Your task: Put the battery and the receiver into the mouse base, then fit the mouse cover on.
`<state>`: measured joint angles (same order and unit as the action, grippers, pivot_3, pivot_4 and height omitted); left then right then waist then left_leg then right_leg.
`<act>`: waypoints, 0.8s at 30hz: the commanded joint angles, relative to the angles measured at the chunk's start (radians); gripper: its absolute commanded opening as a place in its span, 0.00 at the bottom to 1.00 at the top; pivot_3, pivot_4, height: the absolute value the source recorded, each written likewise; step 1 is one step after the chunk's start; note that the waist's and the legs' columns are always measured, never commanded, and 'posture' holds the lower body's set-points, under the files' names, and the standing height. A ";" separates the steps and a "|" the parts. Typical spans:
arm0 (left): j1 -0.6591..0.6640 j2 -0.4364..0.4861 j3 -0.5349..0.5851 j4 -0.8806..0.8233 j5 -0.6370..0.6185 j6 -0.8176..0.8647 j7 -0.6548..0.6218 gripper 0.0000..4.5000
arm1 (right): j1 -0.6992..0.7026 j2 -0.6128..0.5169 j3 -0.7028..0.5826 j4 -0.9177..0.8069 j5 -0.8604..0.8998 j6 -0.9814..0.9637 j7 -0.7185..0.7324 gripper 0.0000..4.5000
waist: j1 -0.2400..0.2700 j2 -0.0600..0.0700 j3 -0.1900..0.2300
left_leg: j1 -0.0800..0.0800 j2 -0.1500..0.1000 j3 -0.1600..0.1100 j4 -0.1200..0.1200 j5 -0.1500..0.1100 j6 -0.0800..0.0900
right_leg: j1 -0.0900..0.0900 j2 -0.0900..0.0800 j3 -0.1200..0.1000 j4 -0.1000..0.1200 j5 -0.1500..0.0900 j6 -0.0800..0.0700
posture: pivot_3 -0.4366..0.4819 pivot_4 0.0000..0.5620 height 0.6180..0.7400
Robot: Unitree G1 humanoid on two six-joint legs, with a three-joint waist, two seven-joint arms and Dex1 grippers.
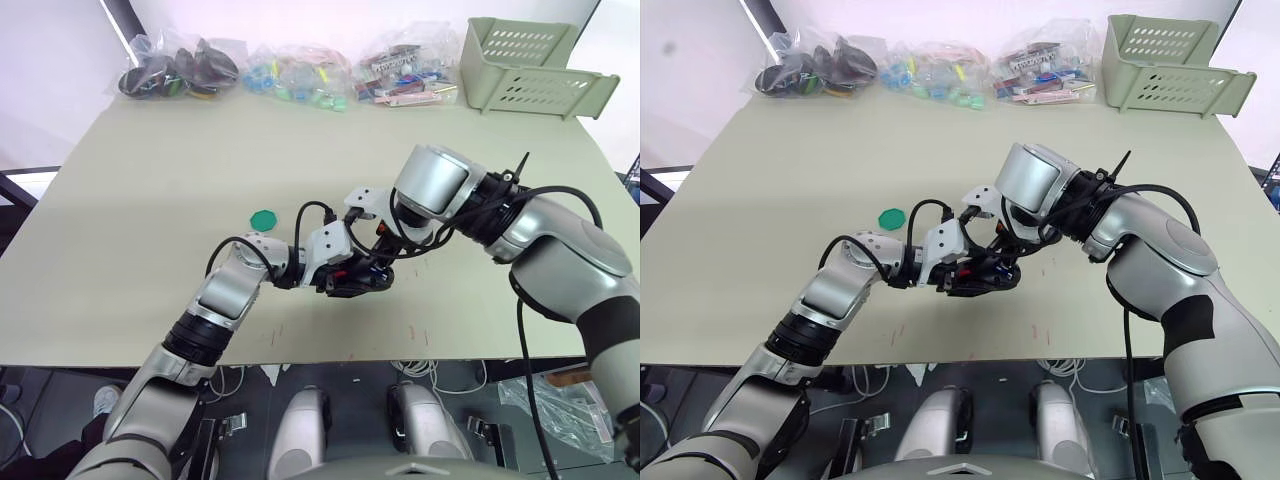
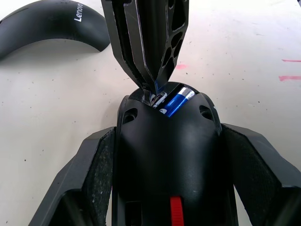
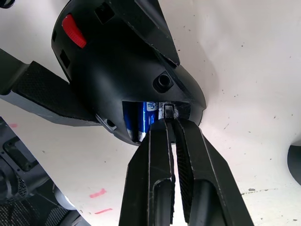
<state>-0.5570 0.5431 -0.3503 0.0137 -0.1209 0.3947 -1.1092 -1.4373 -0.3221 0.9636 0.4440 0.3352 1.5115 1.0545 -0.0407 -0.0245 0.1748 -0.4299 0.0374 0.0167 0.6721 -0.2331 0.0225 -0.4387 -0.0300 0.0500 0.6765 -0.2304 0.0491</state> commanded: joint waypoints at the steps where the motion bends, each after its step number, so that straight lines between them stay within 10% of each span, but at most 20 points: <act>1: 0.001 -0.012 -0.001 -0.008 -0.002 -0.002 0.002 0.66 | 0.023 0.040 -0.005 -0.002 0.014 0.024 -0.018 0.00 | 0.000 0.000 0.000 | 0.000 0.000 0.000 0.000 0.000 0.000 | 0.000 0.000 0.000 0.000 0.000 0.000 | 0.48 0.27 1.00; 22: 0.015 -0.016 0.012 0.008 0.001 -0.017 0.010 0.66 | 0.061 0.040 -0.071 0.047 0.013 -0.003 -0.030 0.00 | 0.000 0.000 -0.003 | 0.001 0.000 0.000 0.000 0.000 0.000 | 0.001 0.000 0.000 0.000 0.000 0.000 | 0.48 0.27 1.00; 24: 0.016 -0.016 0.012 0.009 0.001 -0.017 0.010 0.66 | 0.062 0.022 -0.073 0.028 0.011 -0.007 -0.030 0.16 | 0.000 0.000 -0.004 | 0.001 0.000 0.000 0.000 0.000 0.000 | 0.001 0.000 0.000 0.000 0.000 0.000 | 0.48 0.27 1.00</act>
<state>-0.5473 0.5352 -0.3412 0.0236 -0.1207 0.3859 -1.1073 -1.4058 -0.2967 0.8772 0.5049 0.3379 1.5276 1.0214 -0.0411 -0.0249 0.1711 -0.4290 0.0375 0.0164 0.6720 -0.2331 0.0225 -0.4380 -0.0297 0.0500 0.6764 -0.2305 0.0492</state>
